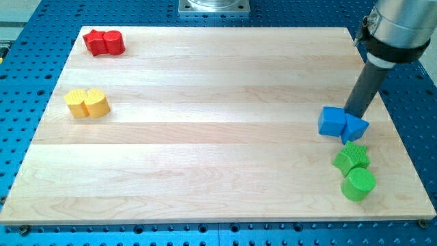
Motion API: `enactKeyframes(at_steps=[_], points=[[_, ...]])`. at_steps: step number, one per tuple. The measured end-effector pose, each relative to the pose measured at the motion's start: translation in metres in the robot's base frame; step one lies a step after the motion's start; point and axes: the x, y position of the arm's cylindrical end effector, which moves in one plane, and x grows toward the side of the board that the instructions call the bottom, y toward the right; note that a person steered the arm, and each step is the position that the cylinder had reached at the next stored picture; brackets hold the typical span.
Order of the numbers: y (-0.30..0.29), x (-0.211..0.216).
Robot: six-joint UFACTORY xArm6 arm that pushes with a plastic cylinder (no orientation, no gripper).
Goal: Move hexagon towards green blocks
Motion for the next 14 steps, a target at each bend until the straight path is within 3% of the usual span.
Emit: enactKeyframes(at_steps=[1, 2, 3, 4, 5, 6, 11, 12, 13, 14], points=[[0.0, -0.022], [-0.037, -0.049], [-0.059, 0.001], [-0.065, -0.001], [-0.097, -0.031], [-0.121, -0.023], [-0.124, -0.034], [-0.186, -0.044], [-0.237, -0.088], [-0.345, -0.121]])
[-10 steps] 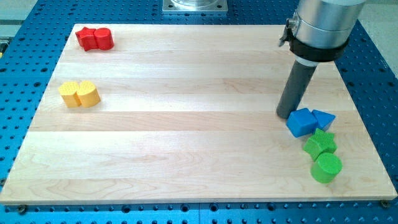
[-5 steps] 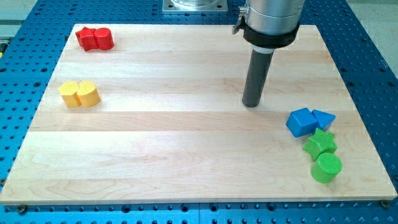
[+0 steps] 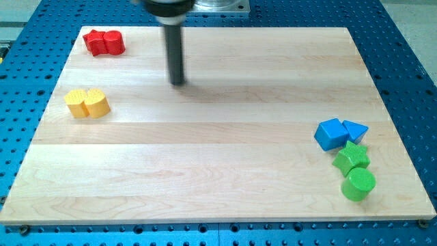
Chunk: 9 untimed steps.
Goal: Move hexagon towards green blocks
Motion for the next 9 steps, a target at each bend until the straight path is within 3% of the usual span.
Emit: enactKeyframes(at_steps=[1, 2, 3, 4, 5, 6, 8, 9], points=[[-0.114, 0.004], [-0.139, 0.05], [-0.117, 0.085], [-0.104, 0.093], [-0.089, 0.163], [-0.102, 0.2], [-0.022, 0.201], [-0.059, 0.199]])
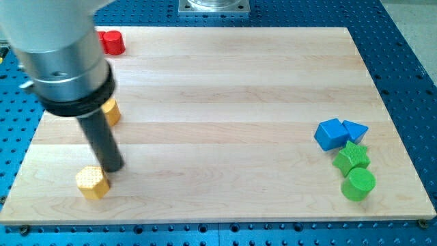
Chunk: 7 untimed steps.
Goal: Move hexagon towards green blocks
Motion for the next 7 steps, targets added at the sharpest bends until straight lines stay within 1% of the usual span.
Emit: enactKeyframes(at_steps=[1, 2, 3, 4, 5, 6, 7], points=[[-0.045, 0.013], [-0.063, 0.052], [-0.032, 0.053], [0.048, 0.042], [0.111, 0.022], [0.069, 0.027], [0.094, -0.007]])
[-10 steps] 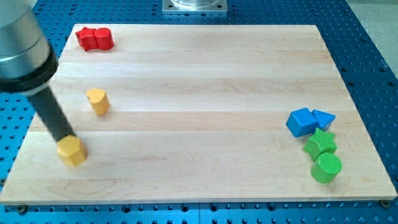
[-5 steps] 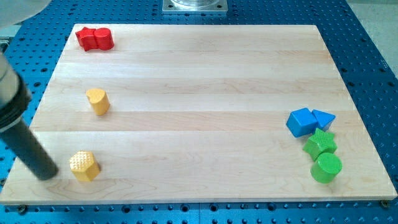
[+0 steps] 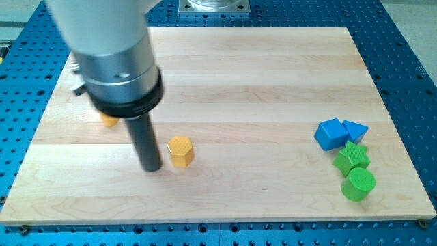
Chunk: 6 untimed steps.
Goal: Move hexagon towards green blocks
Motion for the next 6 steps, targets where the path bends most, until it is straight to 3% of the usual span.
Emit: enactKeyframes(at_steps=[1, 2, 3, 4, 6], points=[[0.08, 0.003], [0.059, -0.023], [0.114, -0.027], [0.186, 0.0], [0.176, 0.044]])
